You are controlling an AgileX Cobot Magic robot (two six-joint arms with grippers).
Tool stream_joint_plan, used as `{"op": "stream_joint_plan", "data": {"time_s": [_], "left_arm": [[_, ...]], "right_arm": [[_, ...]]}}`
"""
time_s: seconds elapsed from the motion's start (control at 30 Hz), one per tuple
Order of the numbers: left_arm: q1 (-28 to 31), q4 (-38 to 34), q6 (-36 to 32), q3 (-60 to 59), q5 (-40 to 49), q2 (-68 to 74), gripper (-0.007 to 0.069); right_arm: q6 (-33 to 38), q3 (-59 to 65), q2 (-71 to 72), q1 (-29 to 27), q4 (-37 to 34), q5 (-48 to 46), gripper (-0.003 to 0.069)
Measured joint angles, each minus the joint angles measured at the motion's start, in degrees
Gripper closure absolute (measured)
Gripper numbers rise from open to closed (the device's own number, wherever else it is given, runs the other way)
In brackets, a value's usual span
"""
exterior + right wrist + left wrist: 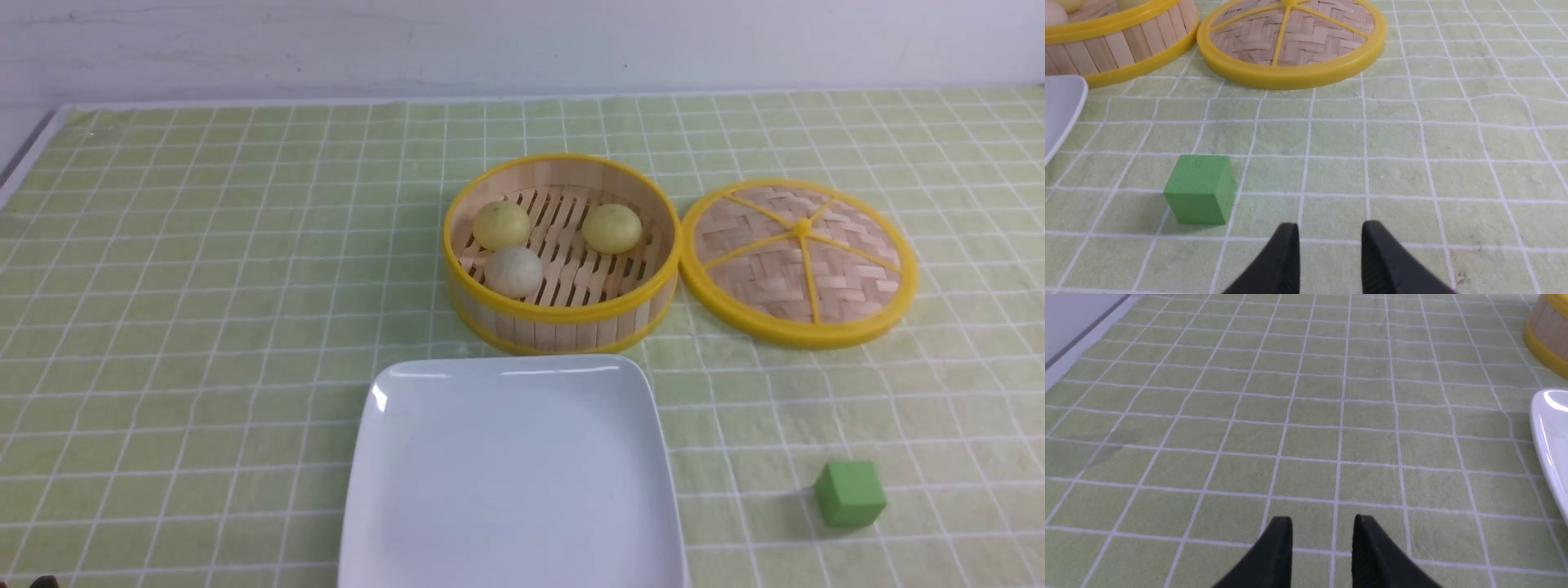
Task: Put the steamed buns into the plate on the green tablecloth.
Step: 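Reach toward a bun in the bamboo steamer with the right gripper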
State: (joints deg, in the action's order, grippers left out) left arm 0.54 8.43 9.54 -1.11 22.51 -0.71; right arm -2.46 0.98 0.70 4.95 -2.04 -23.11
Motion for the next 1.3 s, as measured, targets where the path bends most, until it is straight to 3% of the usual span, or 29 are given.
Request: {"op": "stream_joint_plan", "data": {"time_s": [0.33,0.4,0.47,0.5,0.53,0.63,0.8,0.87,0.93,0.97,1.0,1.1,1.13,1.3], "left_arm": [[0.0,-0.2,0.3,0.0,0.0,0.0,0.0384],[0.0,-4.4,3.9,0.0,-0.1,0.0,0.0384],[0.0,-14.6,12.3,0.0,-0.2,0.0,0.0384],[0.0,-14.6,13.2,0.0,-0.2,0.0,0.0384],[0.0,-24.2,20.4,-0.1,-0.2,0.0,0.0384],[0.0,-35.0,30.3,-0.3,-0.2,0.0,0.0384],[0.0,-39.7,35.2,-0.5,-1.2,0.0,0.0385],[-0.1,-39.9,34.5,-0.5,-1.9,0.0,0.0389],[-0.5,-39.6,27.0,2.3,-1.2,0.0,0.0412],[-0.5,-39.5,27.0,2.7,-1.1,0.0,0.0412],[-0.7,-39.0,19.4,7.3,-0.2,0.0,0.0456],[-0.7,-38.0,13.8,13.0,1.5,1.2,0.0523],[-0.8,-36.4,11.0,17.8,4.8,4.5,0.0580],[-0.8,-31.0,8.5,27.0,20.0,20.5,0.0622]], "right_arm": [[0.0,0.0,0.0,0.0,0.2,0.1,0.0419],[-1.5,0.1,0.0,0.0,-0.7,0.6,0.0419],[-8.1,0.4,0.0,0.0,-8.9,2.0,0.0419],[-8.8,0.4,0.0,0.0,-9.8,2.1,0.0419],[-15.8,0.4,0.0,0.0,-17.4,2.7,0.0419],[-23.5,0.4,0.0,0.0,-27.7,3.2,0.0419],[-28.0,0.4,0.0,0.0,-33.5,5.2,0.0419],[-28.1,0.4,0.0,0.0,-33.8,6.1,0.0419],[-27.5,-0.4,0.0,0.0,-34.1,7.9,0.0419],[-27.4,-0.6,0.0,0.0,-34.0,7.9,0.0419],[-24.7,-3.5,-0.1,0.0,-32.6,7.8,0.0419],[-20.5,-8.4,-1.9,0.0,-29.2,6.4,0.0433],[-17.6,-12.9,-5.4,0.0,-25.0,3.6,0.0459],[-14.5,-25.7,-22.8,0.0,-10.4,-14.7,0.0601]]}}
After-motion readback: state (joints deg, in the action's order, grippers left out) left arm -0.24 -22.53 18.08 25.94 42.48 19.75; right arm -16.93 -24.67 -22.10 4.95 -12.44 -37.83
